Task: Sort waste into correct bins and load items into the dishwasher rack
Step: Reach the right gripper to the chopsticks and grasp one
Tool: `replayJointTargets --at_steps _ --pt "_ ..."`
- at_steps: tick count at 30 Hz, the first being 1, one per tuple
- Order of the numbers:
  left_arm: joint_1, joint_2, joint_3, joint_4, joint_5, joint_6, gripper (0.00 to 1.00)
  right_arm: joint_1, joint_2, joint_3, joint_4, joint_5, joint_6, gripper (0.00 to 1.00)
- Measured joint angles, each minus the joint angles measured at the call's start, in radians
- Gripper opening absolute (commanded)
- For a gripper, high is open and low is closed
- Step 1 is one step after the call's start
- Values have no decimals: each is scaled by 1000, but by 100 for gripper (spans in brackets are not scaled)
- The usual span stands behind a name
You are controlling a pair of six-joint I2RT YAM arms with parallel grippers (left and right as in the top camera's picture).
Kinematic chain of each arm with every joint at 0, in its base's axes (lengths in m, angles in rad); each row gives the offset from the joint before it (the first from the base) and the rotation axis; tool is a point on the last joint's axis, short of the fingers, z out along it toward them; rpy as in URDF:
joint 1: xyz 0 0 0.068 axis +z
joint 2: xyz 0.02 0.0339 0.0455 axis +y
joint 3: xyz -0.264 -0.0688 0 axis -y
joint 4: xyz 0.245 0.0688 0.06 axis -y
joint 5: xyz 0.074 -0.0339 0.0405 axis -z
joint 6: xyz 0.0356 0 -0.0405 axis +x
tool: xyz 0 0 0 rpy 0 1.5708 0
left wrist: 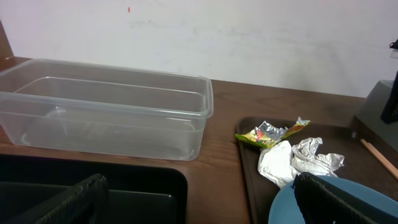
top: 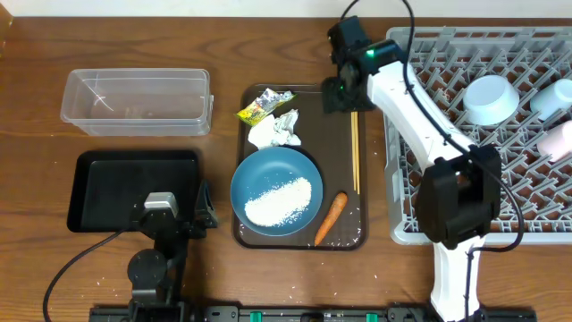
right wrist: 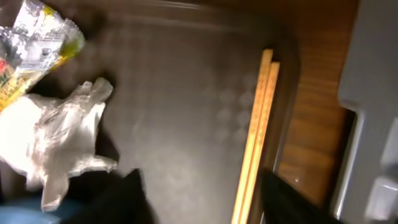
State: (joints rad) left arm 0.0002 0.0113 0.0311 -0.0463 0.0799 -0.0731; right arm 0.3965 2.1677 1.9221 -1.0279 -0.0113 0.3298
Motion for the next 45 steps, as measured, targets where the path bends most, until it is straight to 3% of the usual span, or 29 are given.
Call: replayJointTargets --at_steps 3,16,45 --pt "0 0 0 0 0 0 97 0 -1 -66 59 -1 32 59" --pt "0 0 0 0 0 0 97 1 -1 -280 203 35 128 60" --pt "0 0 0 0 0 0 97 58 -1 -295 231 114 183 61"
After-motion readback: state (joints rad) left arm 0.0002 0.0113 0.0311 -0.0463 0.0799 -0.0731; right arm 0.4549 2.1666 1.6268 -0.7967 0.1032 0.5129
